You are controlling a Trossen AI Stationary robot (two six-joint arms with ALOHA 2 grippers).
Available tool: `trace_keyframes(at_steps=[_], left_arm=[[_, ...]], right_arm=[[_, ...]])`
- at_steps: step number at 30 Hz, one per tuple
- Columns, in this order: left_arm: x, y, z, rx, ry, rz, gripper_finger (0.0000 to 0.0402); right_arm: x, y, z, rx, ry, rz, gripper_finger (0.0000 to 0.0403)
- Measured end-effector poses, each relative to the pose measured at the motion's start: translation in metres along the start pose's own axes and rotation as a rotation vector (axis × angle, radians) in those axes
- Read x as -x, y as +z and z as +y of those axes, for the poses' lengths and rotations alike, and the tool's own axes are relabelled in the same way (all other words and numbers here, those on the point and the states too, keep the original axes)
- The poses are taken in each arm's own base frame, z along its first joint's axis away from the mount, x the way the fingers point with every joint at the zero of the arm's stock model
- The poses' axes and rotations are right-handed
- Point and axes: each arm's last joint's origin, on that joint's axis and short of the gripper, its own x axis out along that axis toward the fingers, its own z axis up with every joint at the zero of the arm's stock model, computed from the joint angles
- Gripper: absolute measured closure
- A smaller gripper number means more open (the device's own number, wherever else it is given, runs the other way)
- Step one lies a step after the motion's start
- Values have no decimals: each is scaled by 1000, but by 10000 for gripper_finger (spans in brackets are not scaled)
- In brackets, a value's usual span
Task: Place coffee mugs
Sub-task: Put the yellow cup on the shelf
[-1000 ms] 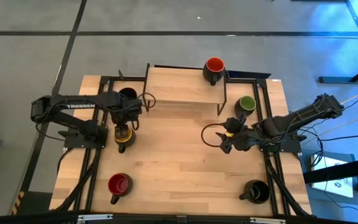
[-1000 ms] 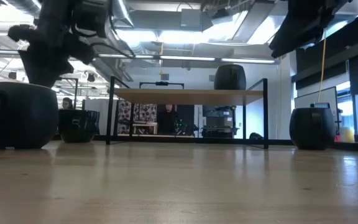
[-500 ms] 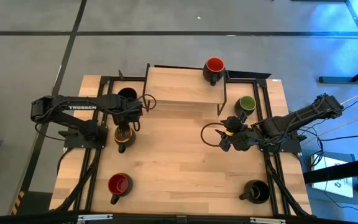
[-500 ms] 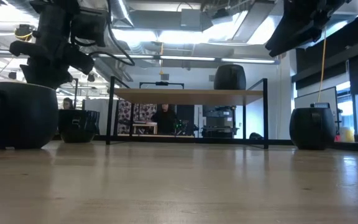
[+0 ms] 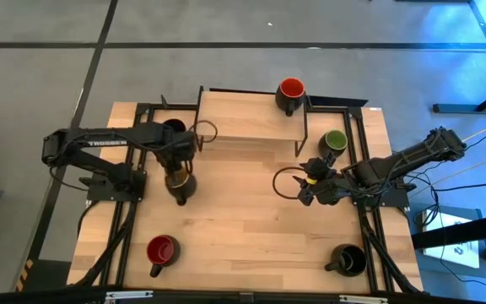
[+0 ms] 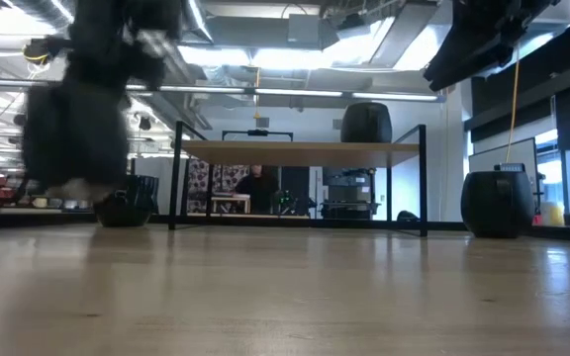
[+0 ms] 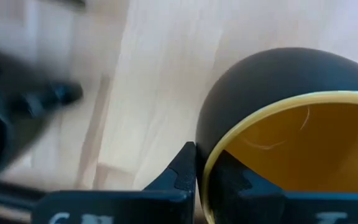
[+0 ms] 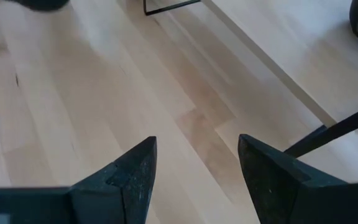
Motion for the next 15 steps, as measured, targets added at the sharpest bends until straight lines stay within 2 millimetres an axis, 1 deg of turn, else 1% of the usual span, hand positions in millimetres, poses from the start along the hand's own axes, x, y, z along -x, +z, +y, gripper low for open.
trace_keyframes(at_steps=[4, 8, 11, 13, 15], left_arm=[[42, 9, -6, 8, 16, -83, 388], [86, 17, -8, 28, 18, -217, 388], [109, 23, -8, 47, 56, -271, 388], [128, 31, -8, 53, 72, -343, 388], [141, 41, -8, 36, 103, -387, 388]], right_arm=[[0, -1, 0, 7, 5, 14, 189], [0, -1, 0, 6, 12, 19, 189], [0, -1, 0, 8, 16, 22, 189], [0, -2, 0, 21, 22, 32, 189], [0, -2, 0, 26, 43, 54, 189]])
